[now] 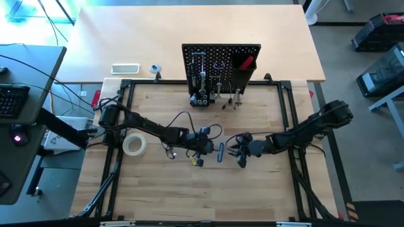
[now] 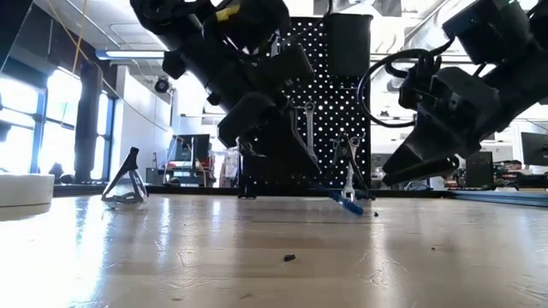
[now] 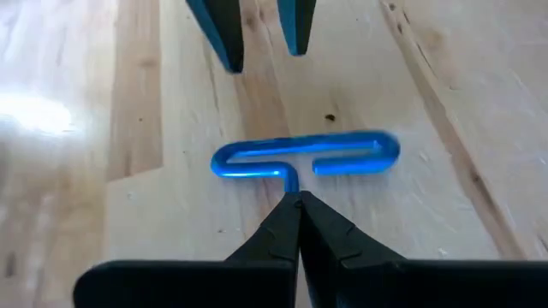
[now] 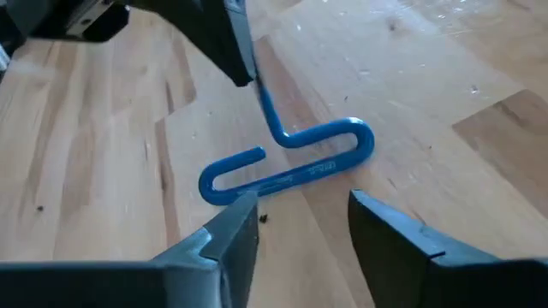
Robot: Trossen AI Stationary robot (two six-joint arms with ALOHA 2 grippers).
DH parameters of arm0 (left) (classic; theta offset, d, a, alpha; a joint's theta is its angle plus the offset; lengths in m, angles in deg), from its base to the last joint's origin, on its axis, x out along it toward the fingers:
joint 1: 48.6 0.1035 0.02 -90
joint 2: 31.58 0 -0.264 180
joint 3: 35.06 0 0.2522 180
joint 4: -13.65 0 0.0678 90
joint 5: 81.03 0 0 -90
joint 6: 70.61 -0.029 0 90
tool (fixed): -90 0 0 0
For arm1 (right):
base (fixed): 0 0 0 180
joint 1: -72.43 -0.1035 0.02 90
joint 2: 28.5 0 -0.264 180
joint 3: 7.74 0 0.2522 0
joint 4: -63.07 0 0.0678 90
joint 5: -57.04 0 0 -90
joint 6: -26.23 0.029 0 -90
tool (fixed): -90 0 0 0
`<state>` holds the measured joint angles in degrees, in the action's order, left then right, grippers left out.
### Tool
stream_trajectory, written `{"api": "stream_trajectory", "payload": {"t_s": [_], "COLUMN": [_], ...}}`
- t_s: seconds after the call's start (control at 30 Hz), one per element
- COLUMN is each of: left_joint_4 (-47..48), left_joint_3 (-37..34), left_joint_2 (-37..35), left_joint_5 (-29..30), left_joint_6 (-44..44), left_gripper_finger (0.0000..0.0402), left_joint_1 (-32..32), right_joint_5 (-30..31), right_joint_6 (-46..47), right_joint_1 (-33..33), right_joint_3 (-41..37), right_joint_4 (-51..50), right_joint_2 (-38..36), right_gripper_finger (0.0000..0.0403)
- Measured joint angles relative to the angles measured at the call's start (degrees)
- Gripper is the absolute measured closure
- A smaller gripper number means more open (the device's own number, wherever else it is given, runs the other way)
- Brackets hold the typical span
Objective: Hang tools onto peg board
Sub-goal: Put the pick tool into the black bin on the peg board
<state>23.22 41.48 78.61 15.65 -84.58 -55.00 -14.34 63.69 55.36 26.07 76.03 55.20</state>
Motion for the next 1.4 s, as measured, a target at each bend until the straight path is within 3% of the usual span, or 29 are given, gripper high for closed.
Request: {"api": "stream_trajectory", "payload": {"t_s": [0.17, 0.3, 0.5, 0.77, 1.0, 1.17, 1.4], "left_joint_4": [0.48, 1.28, 7.98, 8.1, 7.52, 6.5, 3.75], "left_joint_3": [0.04, 0.07, 0.04, -0.24, -0.25, -0.24, -0.07], "left_joint_2": [-1.1, -1.66, -1.36, -0.72, 1.05, 3.06, 5.12], "left_joint_5": [0.43, 0.1, -7.18, -11.61, -14.96, -17.7, -18.71], "left_joint_6": [-0.69, -1.35, -2.85, -4.27, -5.83, -9.21, -8.79], "left_gripper_finger": [0.0399, 0.04, 0.0397, 0.0312, 0.025, 0.026, 0.0309], "left_joint_1": [-0.04, -0.04, 1.81, 5.6, 8.29, 8.15, 8.15], "right_joint_5": [0.1, -0.23, -1.04, 1.24, 2.63, 6.77, 6.88], "right_joint_6": [1.13, -2.06, -3.97, 2.36, 14.33, 20.96, 27.11], "right_joint_1": [0.62, 0.14, -0.71, -0.17, -0.17, -0.17, -0.37], "right_joint_3": [0.0, -0.02, 0.02, 0.04, 2.43, 5.25, 5.6], "right_joint_4": [-0.53, 0.5, 1.51, 1.5, 5.94, 11.24, 12.37], "right_joint_2": [0.0, 0.0, 0.0, 1.32, 10.62, 17.14, 17.92], "right_gripper_finger": [0.019, 0.0186, 0.0187, 0.0187, 0.0187, 0.0187, 0.0187]}}
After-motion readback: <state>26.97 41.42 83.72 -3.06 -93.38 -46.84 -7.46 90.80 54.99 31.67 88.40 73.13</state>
